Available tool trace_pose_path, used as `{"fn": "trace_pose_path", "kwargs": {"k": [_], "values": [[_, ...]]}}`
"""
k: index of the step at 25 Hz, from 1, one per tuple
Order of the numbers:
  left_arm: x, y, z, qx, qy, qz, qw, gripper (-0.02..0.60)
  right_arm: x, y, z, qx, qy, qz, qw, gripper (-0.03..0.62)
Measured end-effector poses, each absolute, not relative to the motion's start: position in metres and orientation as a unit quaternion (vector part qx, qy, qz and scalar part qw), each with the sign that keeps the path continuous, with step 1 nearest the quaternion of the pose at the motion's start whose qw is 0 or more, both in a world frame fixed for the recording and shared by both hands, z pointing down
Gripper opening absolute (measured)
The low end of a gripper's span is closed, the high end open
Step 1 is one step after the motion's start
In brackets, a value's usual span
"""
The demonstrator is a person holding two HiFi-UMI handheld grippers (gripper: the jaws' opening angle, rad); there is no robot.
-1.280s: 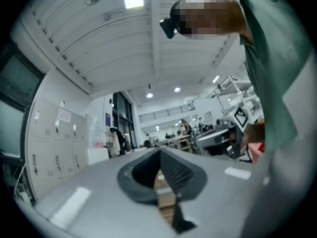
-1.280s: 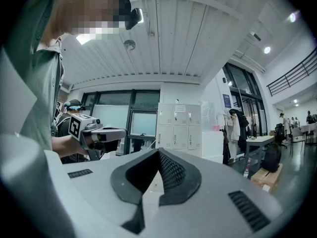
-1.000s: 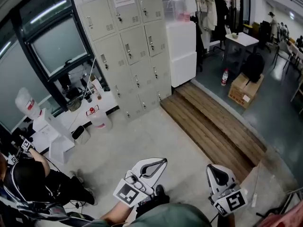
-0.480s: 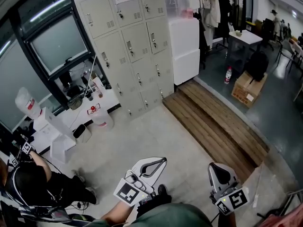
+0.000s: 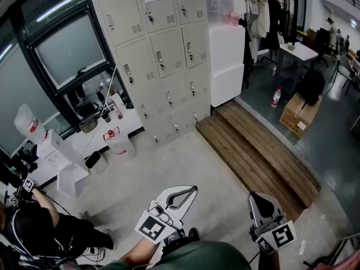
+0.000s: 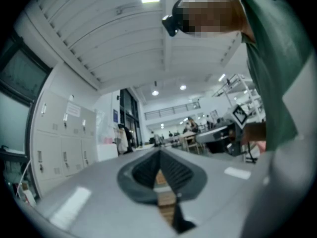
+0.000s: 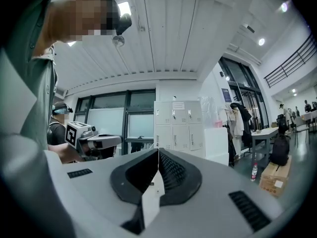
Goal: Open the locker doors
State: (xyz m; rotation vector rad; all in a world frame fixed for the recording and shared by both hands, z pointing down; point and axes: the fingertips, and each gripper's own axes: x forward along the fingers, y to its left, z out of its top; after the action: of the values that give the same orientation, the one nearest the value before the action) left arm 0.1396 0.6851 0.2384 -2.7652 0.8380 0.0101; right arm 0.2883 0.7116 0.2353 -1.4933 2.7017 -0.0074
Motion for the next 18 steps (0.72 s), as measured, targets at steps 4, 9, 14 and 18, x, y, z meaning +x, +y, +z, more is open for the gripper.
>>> {"fn": "trace_pose_path", "kwargs": {"k": [4,9,14,18], "values": [[0.123,0.653,0.234,-0.950,0.280,0.013,0.135,-0.005,0.273,0.678,0.237,-0.495,0.869,-0.002,0.012,0.006],[0.101,0.621,0.237,-0.949,0.282,0.017,0.138,-0.005,0.254,0.648,0.242,-0.497,0.868,-0.003,0.014,0.006],[0.080,0.585,0.258,-0.943,0.320,0.007,0.094,-0.005,0.246,0.614,0.245,-0.484,0.875,-0.013,0.014,0.006],[0.083,0.559,0.262,-0.939,0.336,0.020,0.078,-0.005,0.241,0.582,0.255,-0.463,0.886,-0.023,-0.006,0.006]]}}
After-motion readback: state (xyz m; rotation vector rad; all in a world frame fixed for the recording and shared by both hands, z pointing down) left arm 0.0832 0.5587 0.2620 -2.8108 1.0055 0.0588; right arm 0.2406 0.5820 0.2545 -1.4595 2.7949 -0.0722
